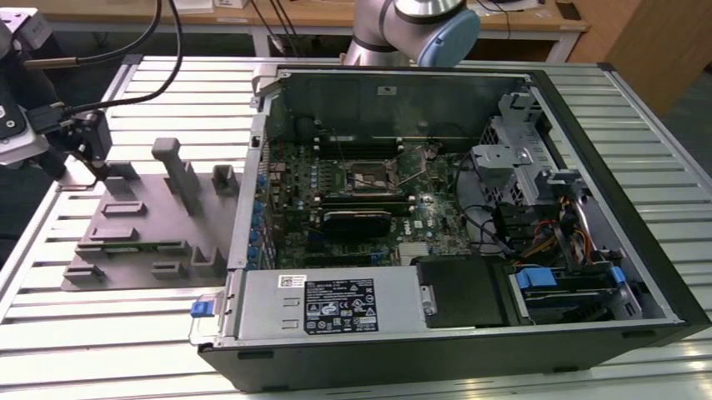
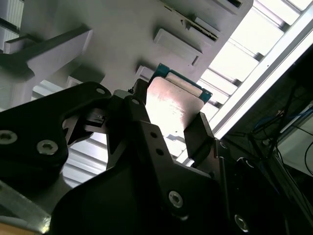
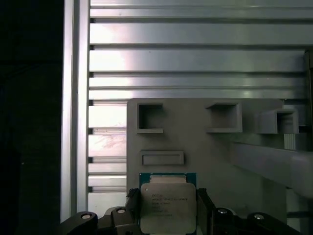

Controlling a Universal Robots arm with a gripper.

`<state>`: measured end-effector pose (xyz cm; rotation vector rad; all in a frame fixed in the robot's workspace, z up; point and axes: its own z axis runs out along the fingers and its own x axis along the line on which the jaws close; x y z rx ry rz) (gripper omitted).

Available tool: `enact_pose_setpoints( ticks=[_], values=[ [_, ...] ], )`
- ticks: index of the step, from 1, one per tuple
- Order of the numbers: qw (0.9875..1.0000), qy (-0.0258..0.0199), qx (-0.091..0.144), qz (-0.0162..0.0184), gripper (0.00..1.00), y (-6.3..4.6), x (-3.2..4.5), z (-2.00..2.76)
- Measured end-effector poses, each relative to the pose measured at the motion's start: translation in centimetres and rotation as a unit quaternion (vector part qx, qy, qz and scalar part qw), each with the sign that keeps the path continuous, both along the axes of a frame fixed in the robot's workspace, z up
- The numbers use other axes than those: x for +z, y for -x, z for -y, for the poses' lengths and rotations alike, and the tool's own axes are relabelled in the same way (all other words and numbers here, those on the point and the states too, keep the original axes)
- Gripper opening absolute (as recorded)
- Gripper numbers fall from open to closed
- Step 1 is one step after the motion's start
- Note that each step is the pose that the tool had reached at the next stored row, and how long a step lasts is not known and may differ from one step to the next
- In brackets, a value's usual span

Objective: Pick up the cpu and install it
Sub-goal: 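Pick up the cpu and move it towards the insertion slot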

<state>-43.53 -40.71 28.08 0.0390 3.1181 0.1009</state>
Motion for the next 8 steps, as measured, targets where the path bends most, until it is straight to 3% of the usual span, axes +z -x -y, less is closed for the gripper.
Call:
enact_pose_setpoints(
  ticks=[8],
  values=[
    [1.0,0.0,0.0,0.0,0.55,0.0,1.01,-0.01]
  ],
)
